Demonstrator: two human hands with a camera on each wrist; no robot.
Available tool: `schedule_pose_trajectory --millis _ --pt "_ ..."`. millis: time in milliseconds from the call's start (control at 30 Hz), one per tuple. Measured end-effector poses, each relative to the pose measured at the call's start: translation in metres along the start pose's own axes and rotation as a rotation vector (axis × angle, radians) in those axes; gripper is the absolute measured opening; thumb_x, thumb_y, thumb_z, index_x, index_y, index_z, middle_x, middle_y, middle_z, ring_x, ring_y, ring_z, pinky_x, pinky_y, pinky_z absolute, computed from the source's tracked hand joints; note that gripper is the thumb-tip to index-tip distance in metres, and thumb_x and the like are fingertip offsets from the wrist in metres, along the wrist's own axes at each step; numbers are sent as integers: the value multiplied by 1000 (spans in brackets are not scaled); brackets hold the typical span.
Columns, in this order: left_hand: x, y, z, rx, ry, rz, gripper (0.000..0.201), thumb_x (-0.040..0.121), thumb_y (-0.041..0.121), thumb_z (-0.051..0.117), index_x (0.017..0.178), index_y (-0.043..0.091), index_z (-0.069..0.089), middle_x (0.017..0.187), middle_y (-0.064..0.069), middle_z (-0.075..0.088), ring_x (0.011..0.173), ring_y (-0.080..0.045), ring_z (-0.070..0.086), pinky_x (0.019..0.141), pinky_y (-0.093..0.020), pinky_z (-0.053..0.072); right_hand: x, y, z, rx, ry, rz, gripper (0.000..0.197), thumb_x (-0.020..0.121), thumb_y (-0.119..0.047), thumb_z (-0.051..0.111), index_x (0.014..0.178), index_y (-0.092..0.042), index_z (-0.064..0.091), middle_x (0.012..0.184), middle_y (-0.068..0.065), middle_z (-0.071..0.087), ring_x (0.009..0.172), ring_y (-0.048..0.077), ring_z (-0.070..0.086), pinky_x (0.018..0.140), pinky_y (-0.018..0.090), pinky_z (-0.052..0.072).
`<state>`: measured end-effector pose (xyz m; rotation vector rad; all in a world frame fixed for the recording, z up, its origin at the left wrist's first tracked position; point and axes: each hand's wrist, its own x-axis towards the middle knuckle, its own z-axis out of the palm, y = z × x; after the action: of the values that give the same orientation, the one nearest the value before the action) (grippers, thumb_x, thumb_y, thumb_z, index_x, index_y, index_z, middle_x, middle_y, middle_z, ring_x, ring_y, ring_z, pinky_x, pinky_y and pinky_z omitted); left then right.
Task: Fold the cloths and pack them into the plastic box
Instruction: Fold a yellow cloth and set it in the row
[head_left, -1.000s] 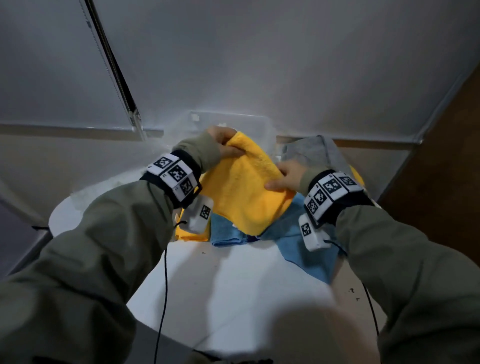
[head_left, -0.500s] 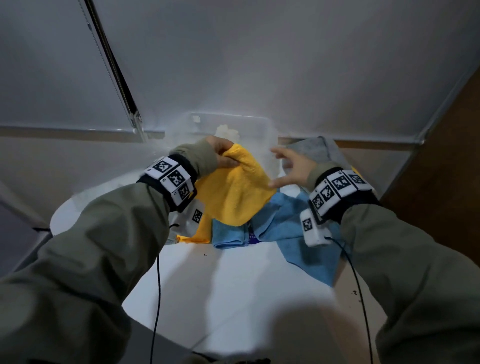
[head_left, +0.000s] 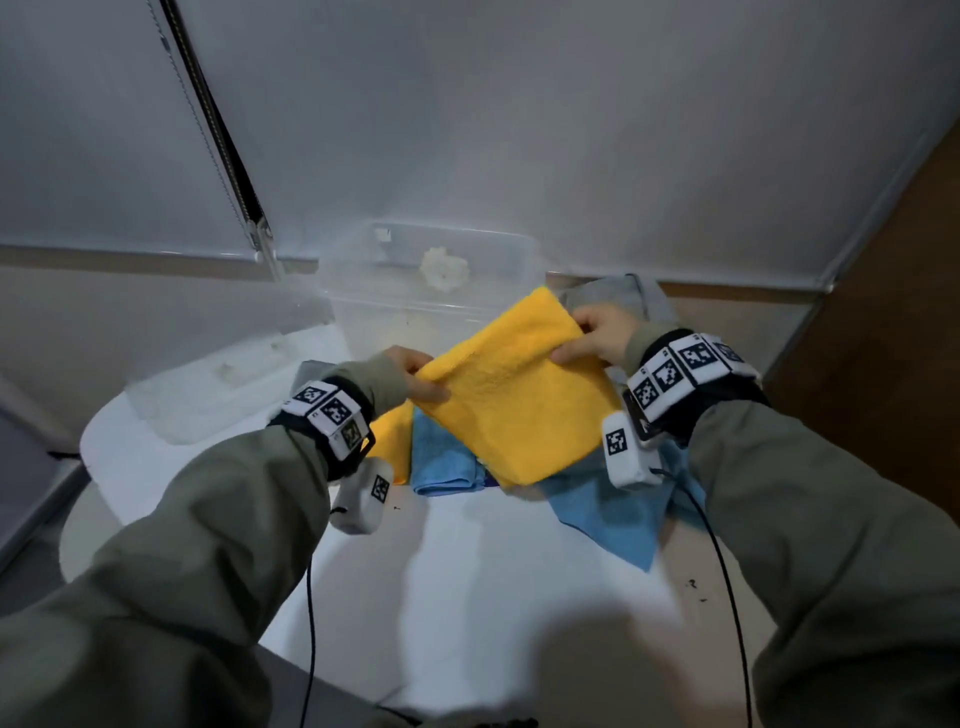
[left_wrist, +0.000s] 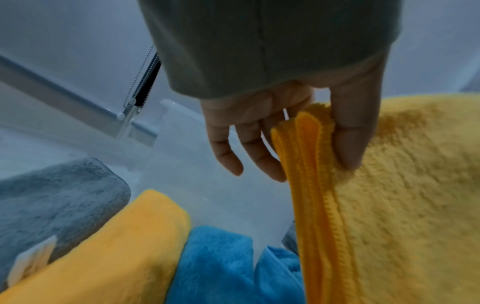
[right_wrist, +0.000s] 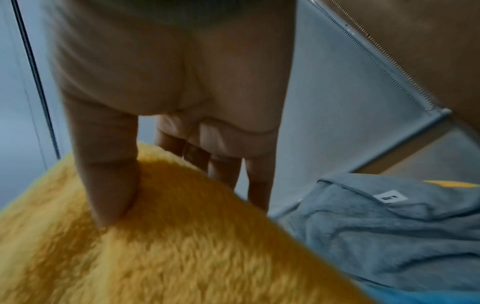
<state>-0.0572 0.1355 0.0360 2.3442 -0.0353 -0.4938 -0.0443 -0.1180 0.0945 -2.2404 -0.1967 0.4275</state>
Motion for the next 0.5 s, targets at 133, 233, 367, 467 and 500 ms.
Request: schedule_pose_trajectory --millis 133,233,367,467,500 --pt "3 9 -10 -67 139 112 23 76 16 72 95 6 64 85 -8 58 86 -21 52 75 -30 40 4 29 1 -17 109 56 48 76 2 70 121 1 56 122 19 59 115 34 55 100 41 44" --pt "-5 22 -5 -310 158 265 45 47 30 73 85 7 63 104 3 63 87 -10 57 75 -27 50 -1 41 2 42 258 33 46 76 6 68 121 4 56 124 20 59 117 31 53 94 29 41" --pt "-11 9 40 -149 -61 207 39 37 33 67 73 21 55 85 -2 57 79 -17 51 66 -27 46 -10 80 27 -148 103 118 41 82 0 65 122 6 55 126 22 57 118 32 53 84 22 40" --pt "-8 -19 99 131 -283 88 43 49 28 63 89 20 53 92 -5 50 85 -18 47 70 -29 43 -18 123 60 -539 -144 307 38 85 -20 64 121 -8 57 128 13 58 119 28 53 94 27 41" --pt "-7 -28 116 167 -363 58 46 53 27 65 97 19 55 98 -4 50 91 -18 48 80 -32 45 -23 136 68 -548 -220 348 39 83 -19 66 120 -9 59 127 12 59 119 26 53 95 27 40"
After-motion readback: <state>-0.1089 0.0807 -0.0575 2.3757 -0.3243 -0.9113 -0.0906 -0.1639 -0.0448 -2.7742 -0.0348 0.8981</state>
